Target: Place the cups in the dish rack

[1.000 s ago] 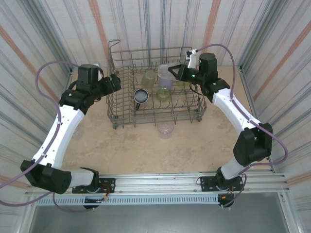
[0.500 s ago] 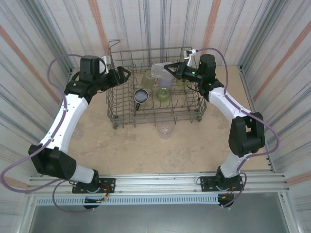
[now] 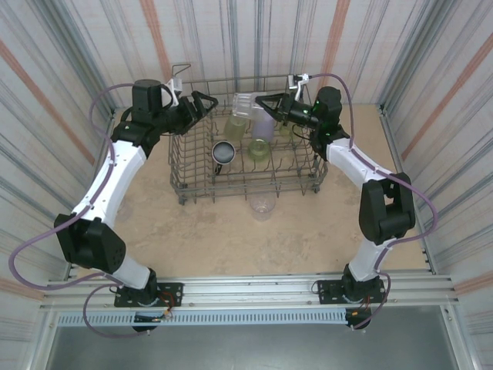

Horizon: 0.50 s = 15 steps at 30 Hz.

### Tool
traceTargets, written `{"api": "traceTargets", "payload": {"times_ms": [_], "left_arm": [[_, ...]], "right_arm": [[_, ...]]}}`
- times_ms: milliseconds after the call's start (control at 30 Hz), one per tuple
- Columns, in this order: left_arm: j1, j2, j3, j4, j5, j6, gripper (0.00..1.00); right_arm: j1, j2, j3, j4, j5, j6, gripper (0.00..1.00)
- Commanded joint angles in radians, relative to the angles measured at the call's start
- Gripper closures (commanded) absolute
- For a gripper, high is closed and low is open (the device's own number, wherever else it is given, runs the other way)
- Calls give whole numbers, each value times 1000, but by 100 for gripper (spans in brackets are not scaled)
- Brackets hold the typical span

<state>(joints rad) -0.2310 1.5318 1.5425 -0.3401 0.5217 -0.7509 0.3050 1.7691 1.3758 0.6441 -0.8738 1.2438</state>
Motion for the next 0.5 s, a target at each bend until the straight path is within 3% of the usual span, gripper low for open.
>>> {"api": "traceTargets", "payload": {"times_ms": [0,200,467], "left_arm": [[-9,16,-1,91,45,-86,1],[-23,54,11,148,85,-143,1],[-48,97,35,198,134,-178,1]], "right_arm": [[16,23,2,134,-28,64,100],[32,56,4,277,-35,160,100],[42,63,8,299,-39,161,100]]}}
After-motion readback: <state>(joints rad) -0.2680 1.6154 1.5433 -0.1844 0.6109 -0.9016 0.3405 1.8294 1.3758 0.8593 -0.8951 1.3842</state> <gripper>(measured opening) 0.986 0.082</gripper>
